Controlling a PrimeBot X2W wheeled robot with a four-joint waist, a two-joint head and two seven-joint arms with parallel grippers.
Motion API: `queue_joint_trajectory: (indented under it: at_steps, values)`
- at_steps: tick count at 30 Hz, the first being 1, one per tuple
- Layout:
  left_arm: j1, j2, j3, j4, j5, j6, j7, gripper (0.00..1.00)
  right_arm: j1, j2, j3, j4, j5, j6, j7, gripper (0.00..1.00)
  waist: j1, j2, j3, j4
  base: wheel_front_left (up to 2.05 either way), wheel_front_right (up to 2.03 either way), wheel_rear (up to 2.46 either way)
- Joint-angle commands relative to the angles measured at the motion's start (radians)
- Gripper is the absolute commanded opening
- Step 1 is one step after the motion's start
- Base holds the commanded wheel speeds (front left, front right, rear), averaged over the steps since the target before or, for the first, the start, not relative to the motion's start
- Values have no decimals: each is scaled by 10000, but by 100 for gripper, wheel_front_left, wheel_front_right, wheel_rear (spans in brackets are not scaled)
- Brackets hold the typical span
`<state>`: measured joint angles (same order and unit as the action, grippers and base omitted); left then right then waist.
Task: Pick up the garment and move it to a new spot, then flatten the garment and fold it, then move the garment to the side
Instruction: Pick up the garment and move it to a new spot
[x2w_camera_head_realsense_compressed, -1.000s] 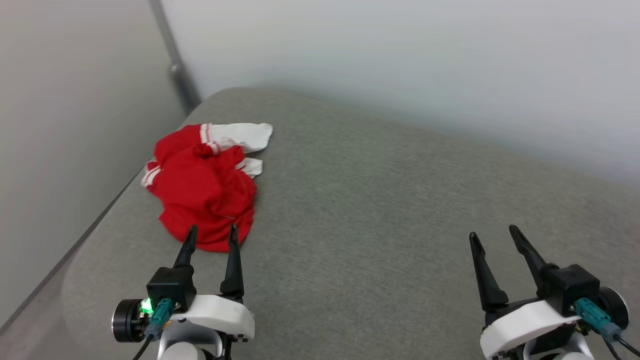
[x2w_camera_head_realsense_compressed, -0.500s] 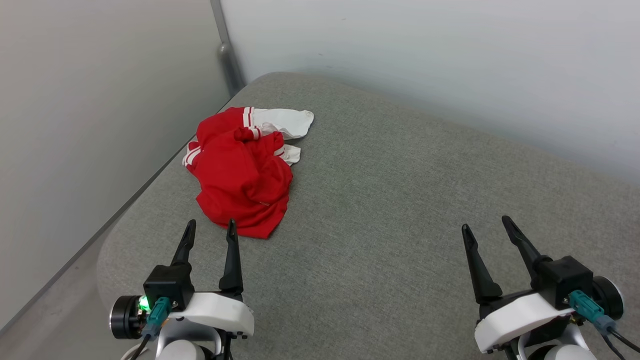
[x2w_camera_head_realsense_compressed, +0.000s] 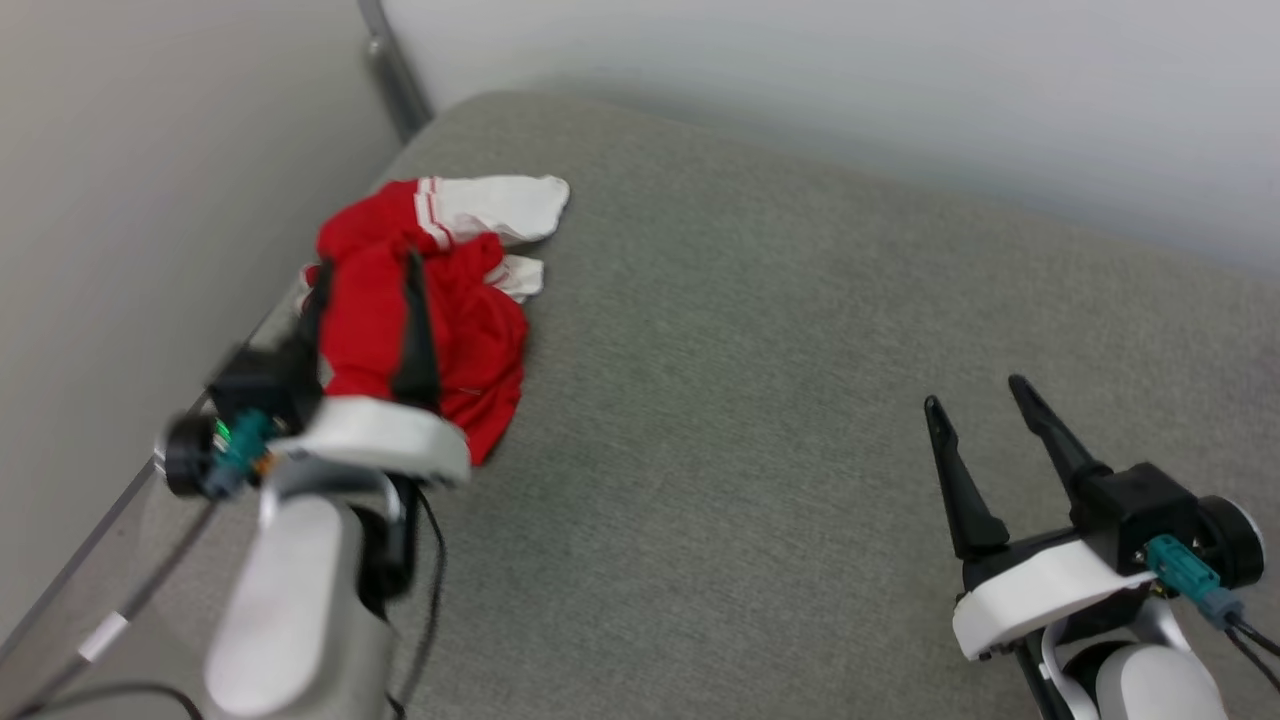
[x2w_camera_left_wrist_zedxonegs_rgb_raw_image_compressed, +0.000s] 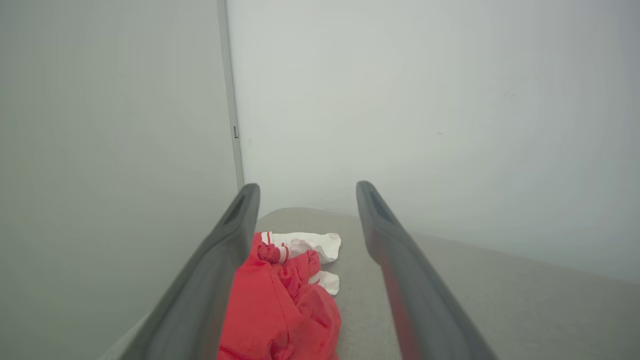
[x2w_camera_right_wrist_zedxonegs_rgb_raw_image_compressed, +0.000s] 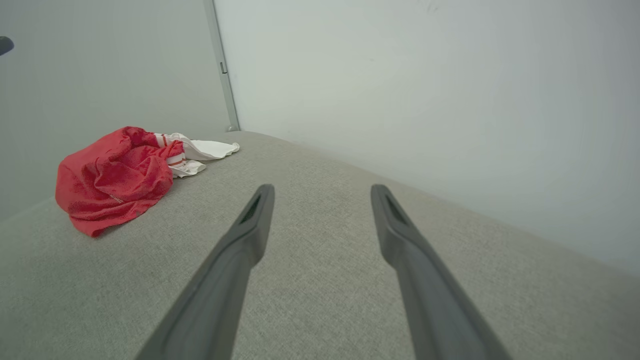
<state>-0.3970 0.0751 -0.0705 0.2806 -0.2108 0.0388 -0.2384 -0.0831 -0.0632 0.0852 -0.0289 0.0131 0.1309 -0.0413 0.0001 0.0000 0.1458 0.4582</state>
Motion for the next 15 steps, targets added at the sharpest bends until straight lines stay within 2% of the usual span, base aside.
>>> queue_joint_trajectory:
  at_steps: [1, 5, 9, 15]
  values:
    - [-253, 88, 63, 11, -28, -22, 8, 100, -172, -77, -17, -59, -35, -3, 25, 100, -1, 0, 429, -414, 0, 0, 0]
    - [-1788, 617, 577, 416, -357, -85, 542, 100, -499, -201, 22, -126, -24, -3, 58, 100, -1, 0, 1063, -960, 0, 0, 0]
    - [-3156, 1419, 1032, 946, -682, -293, 1405, 100, -870, -285, 148, -100, 49, -3, -29, 100, -1, 0, 1671, -1510, 0, 0, 0]
    - [-4500, 2567, 1476, 2026, -1371, -815, 3352, 100, -1369, -337, 260, 105, 129, -3, -192, 100, -1, 0, 2369, -2089, 0, 0, 0]
